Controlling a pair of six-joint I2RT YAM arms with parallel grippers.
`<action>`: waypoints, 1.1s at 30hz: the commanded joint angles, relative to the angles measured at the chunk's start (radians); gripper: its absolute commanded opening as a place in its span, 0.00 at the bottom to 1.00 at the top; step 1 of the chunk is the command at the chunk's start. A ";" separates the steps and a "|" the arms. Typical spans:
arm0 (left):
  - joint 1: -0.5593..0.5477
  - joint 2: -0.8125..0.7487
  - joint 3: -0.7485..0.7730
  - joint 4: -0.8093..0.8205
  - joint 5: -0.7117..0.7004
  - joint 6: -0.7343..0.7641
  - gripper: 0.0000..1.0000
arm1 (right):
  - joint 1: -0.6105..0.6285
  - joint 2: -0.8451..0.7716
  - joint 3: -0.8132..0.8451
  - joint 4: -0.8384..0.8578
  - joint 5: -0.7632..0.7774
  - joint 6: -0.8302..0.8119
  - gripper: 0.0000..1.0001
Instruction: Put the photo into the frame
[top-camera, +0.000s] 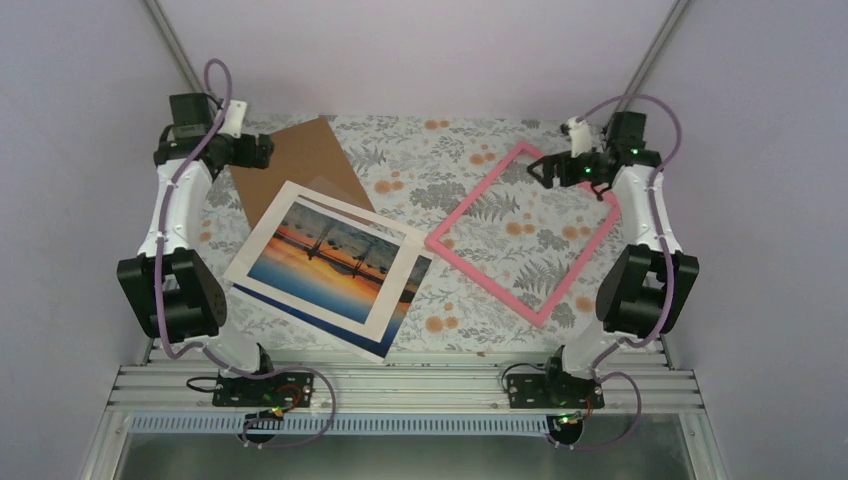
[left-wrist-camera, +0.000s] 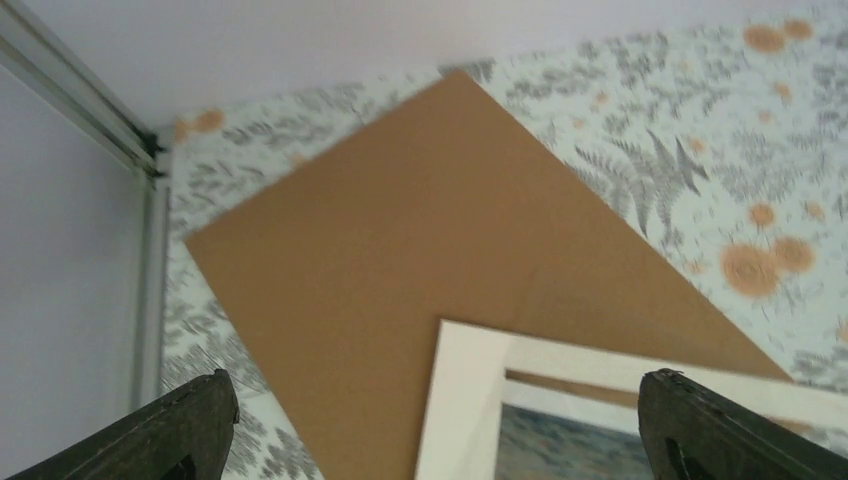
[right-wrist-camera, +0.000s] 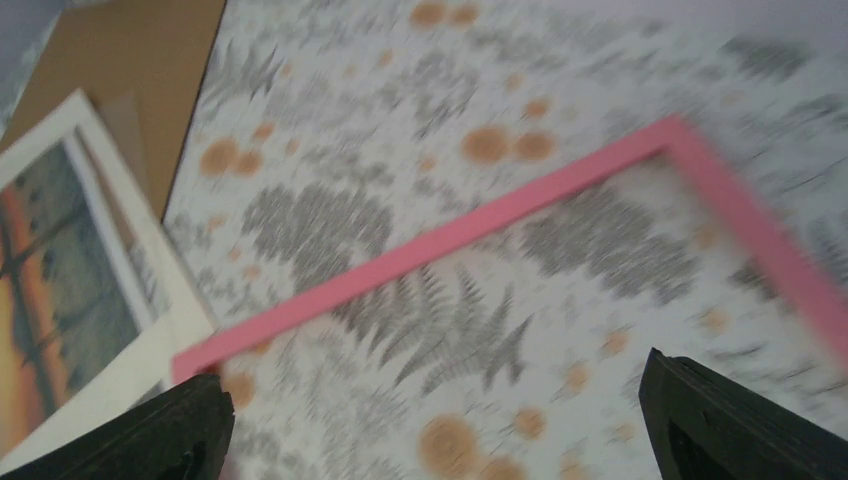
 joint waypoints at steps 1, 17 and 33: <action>-0.056 -0.095 -0.117 0.050 -0.073 -0.003 1.00 | 0.100 -0.113 -0.164 0.000 0.089 -0.059 1.00; -0.220 -0.369 -0.495 0.214 -0.070 0.069 1.00 | 0.534 -0.337 -0.678 -0.032 0.337 -0.183 1.00; -0.291 -0.396 -0.575 0.365 -0.055 0.067 1.00 | 0.723 -0.232 -0.785 0.137 0.616 -0.043 0.77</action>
